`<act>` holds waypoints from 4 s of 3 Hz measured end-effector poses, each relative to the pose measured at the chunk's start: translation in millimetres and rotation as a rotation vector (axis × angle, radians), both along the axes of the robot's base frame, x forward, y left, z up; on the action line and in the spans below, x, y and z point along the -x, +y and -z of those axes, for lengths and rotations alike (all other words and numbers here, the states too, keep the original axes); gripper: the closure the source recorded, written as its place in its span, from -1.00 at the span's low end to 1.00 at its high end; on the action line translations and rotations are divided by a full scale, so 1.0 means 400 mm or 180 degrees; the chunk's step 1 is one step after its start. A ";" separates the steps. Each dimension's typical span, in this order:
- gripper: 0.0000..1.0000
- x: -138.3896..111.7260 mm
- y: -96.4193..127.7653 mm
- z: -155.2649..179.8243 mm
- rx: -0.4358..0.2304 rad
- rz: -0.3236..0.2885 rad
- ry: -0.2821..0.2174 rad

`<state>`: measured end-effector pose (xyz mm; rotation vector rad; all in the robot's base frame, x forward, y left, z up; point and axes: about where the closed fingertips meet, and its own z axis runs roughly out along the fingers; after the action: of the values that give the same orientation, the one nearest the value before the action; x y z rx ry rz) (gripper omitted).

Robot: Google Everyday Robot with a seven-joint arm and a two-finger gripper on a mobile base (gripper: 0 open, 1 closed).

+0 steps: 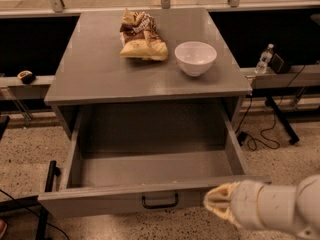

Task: Close top drawer

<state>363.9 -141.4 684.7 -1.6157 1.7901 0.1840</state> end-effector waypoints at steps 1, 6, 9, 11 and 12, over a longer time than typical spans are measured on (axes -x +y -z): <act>1.00 0.066 0.105 0.186 -0.0053 -0.0100 0.0181; 1.00 -0.149 0.110 0.210 -0.0050 0.0314 -0.0725; 1.00 -0.224 0.131 0.202 -0.0061 0.0436 -0.0920; 1.00 -0.314 0.134 0.158 -0.0148 0.0170 -0.0687; 1.00 -0.348 0.133 0.149 -0.0160 0.0069 -0.0539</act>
Offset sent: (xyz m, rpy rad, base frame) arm -0.0241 0.0383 -0.0667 0.0163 0.0528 0.0312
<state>503.3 -88.0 625.1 -1.5289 1.6603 0.0789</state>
